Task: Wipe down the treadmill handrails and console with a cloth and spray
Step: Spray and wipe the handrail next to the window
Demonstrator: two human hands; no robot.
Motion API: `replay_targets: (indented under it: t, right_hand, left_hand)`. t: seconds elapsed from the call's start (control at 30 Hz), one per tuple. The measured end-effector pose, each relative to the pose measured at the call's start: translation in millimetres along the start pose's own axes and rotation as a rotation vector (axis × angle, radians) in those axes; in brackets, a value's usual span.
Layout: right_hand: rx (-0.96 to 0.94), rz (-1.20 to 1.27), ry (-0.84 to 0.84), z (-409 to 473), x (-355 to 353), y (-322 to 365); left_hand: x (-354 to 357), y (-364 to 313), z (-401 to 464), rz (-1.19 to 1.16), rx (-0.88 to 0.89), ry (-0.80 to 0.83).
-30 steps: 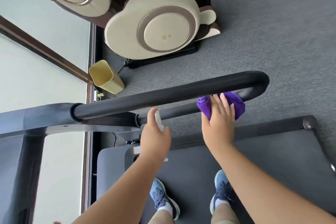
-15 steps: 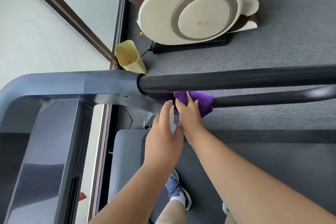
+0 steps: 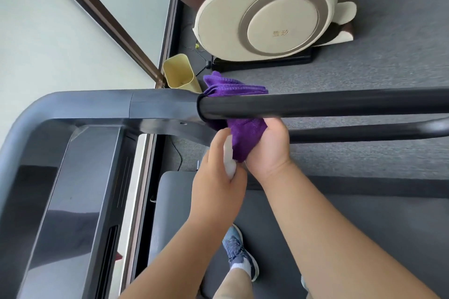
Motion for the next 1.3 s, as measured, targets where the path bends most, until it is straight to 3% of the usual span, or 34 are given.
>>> replay_targets:
  t: [0.17, 0.33, 0.57, 0.67, 0.77, 0.87, 1.0, 1.2, 1.3]
  right_hand:
    - [-0.235, -0.701, -0.204, 14.0, -38.9, 2.7]
    - [-0.494, -1.167, -0.215, 34.2, -59.2, 21.9]
    - [-0.921, -1.843, 0.034, 36.3, -41.7, 46.9]
    - [-0.978, -2.052, 0.076, 38.0, -53.6, 45.3]
    - [-1.062, -2.118, -0.057, 31.3, -81.1, 85.9]
    - [-1.162, -2.216, -0.029, 15.9, -104.8, 118.1]
    - [-1.032, -2.224, -0.206, -5.1, -140.6, 163.2]
    - [-1.003, -1.969, -0.631, -40.5, -165.7, 252.8]
    - [-1.182, -1.846, -0.714, -63.3, -150.9, 283.5]
  left_hand:
    - [4.5, -12.6, -7.9, 0.005, 0.053, -0.065]
    - [20.9, -24.6, -13.7, 0.026, 0.101, -0.053]
    - [49.6, -35.1, -18.1, 0.105, 0.108, -0.029]
    - [65.6, -46.8, -21.0, 0.116, 0.106, 0.01]
    - [81.5, -61.4, -26.8, 0.121, 0.114, 0.04]
    - [96.8, -78.7, -30.7, 0.117, 0.142, 0.042]
    - [116.6, -99.6, -39.2, 0.093, 0.156, 0.071]
    - [131.1, -116.7, -50.8, 0.079, 0.18, 0.116]
    - [134.7, -119.6, -53.9, 0.096, 0.185, 0.136]
Point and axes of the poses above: each hand's wrist, its own z-axis towards the middle knuckle, its own x-axis out of the palm, y = z × x, the point moved 10 cm from there along z, towards the middle knuckle, and after that the axes turned 12 degrees about -y, right-handed, at the moved point
